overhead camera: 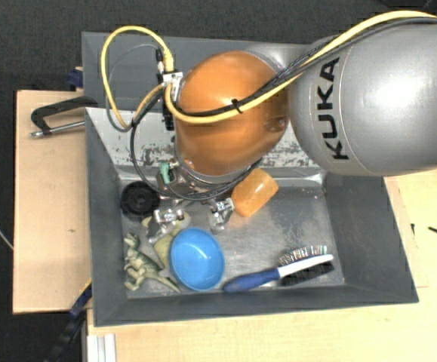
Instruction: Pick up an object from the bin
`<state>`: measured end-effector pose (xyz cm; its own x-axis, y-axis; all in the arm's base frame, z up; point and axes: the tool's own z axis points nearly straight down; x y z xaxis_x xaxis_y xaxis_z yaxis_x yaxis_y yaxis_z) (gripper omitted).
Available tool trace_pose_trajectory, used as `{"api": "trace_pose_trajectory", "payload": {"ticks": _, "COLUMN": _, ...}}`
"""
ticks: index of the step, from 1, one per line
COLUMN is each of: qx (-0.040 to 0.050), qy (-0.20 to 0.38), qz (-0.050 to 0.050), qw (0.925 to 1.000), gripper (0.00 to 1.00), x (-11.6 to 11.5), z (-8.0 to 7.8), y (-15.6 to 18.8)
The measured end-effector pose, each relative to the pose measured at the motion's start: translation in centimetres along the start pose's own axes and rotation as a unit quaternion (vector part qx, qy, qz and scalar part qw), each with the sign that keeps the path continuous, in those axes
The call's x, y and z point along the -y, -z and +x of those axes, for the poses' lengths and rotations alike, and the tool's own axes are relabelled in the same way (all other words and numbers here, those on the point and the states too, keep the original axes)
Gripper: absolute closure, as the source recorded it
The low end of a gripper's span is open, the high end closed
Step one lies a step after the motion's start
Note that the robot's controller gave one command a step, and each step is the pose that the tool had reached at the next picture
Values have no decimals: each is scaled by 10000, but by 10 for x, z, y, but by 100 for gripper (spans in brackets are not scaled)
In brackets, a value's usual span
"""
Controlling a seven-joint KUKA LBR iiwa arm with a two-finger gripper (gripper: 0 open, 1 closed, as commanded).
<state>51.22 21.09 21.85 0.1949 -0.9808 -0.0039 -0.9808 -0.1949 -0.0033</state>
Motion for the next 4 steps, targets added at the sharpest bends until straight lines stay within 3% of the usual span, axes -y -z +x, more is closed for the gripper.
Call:
{"api": "trace_pose_trajectory", "payload": {"ticks": 1, "qx": -2, "qy": -582, "qz": -2, "qw": 9983, "gripper": 0, "x": -11, "z": 48, "y": -147}}
{"api": "trace_pose_trajectory", "payload": {"ticks": 2, "qx": 37, "qy": -569, "qz": 42, "qw": 9984, "gripper": 100, "x": -9, "z": 43, "y": -143}}
{"api": "trace_pose_trajectory", "payload": {"ticks": 3, "qx": 10, "qy": -469, "qz": 47, "qw": 9989, "gripper": 100, "x": -1, "z": 26, "y": -41}}
{"api": "trace_pose_trajectory", "payload": {"ticks": 4, "qx": 4, "qy": -89, "qz": 37, "qw": 10000, "gripper": 100, "x": -3, "z": 21, "y": 16}}
